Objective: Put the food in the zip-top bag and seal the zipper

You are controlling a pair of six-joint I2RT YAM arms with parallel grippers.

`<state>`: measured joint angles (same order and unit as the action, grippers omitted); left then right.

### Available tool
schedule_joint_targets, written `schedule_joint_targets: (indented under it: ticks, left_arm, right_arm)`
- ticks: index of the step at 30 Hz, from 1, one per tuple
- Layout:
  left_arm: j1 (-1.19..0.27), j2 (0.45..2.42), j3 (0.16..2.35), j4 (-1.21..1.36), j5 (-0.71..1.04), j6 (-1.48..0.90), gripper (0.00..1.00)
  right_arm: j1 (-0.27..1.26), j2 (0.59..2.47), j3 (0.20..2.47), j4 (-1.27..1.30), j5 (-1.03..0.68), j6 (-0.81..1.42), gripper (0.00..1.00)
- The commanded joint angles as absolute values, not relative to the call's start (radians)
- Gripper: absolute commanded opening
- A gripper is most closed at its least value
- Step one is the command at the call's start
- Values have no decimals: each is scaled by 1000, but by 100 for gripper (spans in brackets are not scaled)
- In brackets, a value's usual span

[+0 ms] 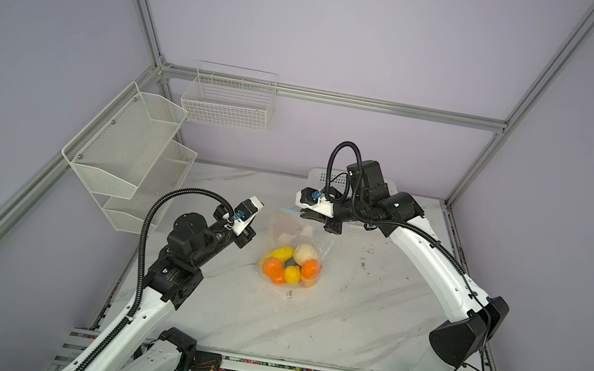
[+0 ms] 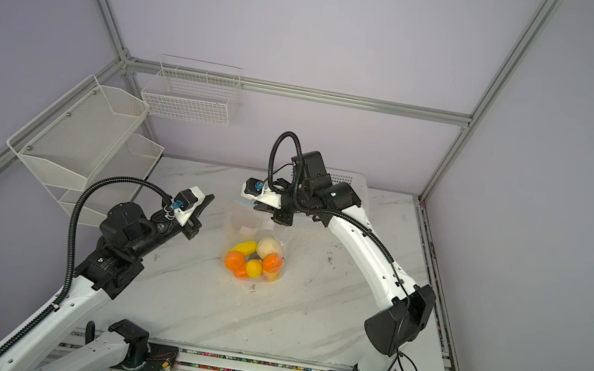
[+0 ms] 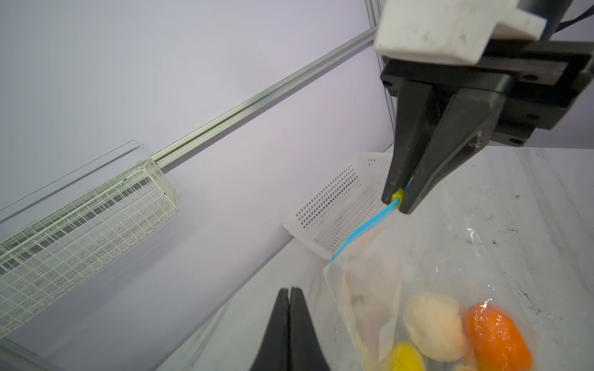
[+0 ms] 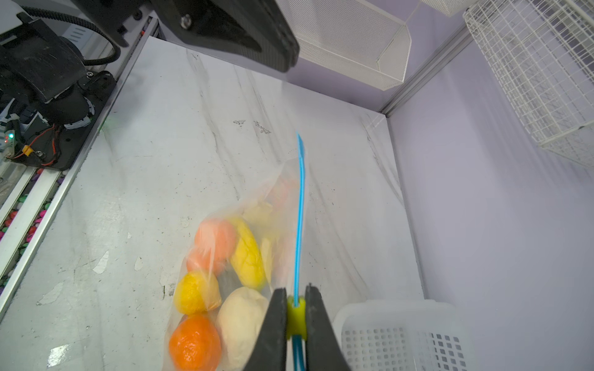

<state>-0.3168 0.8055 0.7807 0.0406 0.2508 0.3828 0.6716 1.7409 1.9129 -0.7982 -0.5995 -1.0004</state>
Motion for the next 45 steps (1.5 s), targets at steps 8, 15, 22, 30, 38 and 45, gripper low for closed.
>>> schedule_joint_targets:
  ticks: [8,15,22,30,38,45]
  left_arm:
    - [-254,853,760,97,544,351,51]
    - [-193,954,804,168,717,286,53]
    - [-193,985,821,220,752,220,43]
    - [-198,1037,855,236,796,222,35]
    - [-211,1072,882,238,812,223,20]
    - [-229,1058,870,245,788,223,18]
  right_arm:
    - [670,1789,2002,-885,-666,-1041,7]
    - [670,1802,2013,-895,-681,-1065,7]
    - [671,1796,2009,-893,-687,-1076,7]
    - [670,1796,2001,-893,-698,-1073,7]
    - [670,1801,2008,-893,-696,-1075,7]
    - [670,1804,2006,-893,-698,-1076,7]
